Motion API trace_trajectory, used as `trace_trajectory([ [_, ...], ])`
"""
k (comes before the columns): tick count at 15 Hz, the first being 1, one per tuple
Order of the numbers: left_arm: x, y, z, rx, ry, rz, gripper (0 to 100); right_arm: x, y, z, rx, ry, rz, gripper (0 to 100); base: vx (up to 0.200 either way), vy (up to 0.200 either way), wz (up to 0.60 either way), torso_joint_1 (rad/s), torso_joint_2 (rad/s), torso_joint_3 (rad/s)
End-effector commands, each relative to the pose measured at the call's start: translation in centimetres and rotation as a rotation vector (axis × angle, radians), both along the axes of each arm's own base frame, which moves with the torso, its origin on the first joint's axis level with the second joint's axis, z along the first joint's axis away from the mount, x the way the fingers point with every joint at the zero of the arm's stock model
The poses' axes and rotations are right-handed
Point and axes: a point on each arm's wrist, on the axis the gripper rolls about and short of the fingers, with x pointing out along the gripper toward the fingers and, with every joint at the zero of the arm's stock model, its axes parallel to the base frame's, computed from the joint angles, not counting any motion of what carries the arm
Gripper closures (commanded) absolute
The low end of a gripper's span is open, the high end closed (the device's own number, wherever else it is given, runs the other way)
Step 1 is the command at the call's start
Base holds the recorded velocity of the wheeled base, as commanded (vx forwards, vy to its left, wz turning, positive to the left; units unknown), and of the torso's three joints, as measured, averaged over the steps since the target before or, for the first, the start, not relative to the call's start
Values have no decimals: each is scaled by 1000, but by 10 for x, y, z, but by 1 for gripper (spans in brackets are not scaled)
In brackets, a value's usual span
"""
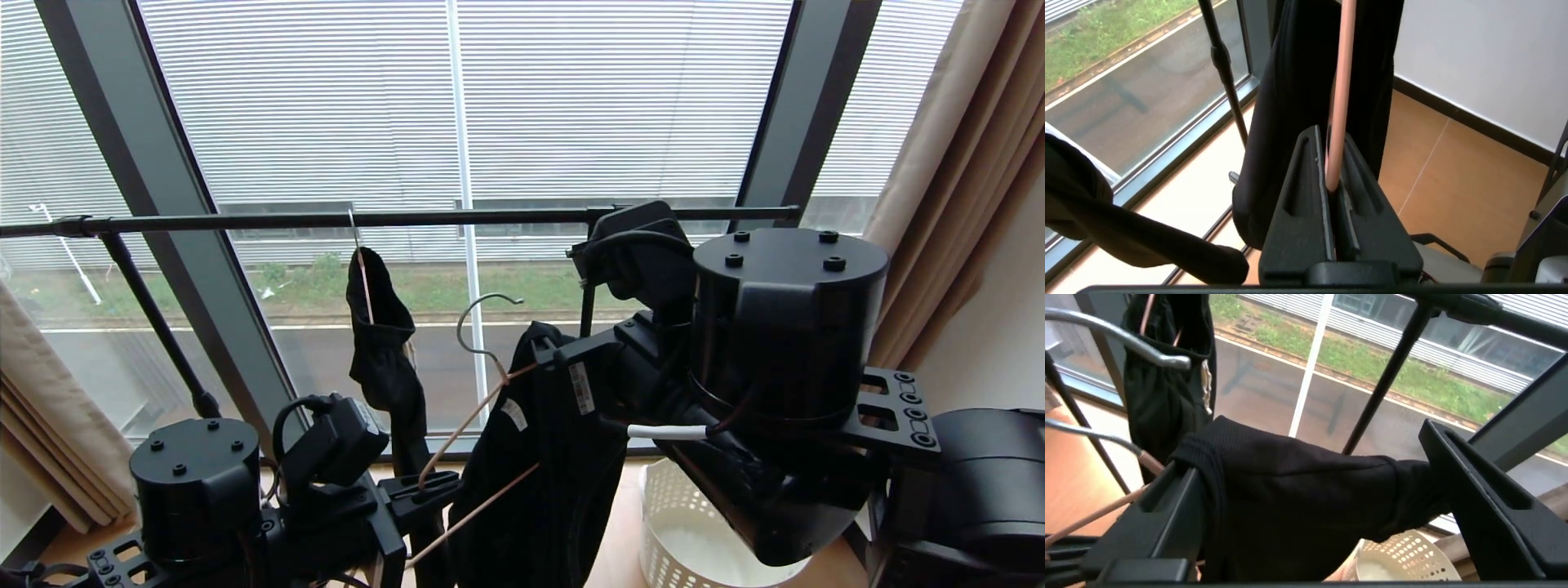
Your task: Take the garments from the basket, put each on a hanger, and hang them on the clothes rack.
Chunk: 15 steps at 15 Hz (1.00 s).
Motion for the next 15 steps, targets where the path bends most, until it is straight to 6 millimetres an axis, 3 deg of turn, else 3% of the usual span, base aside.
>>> trace_trajectory([
  [1, 0, 0, 1, -3, -5, -1, 100, 3, -1, -1, -4, 3, -9, 0, 0, 0, 0, 0, 0, 0],
  [15, 12, 15, 9, -26, -36, 84, 100, -9, 6, -12, -41, 21, 30, 0, 0, 0, 0, 0, 0, 0],
])
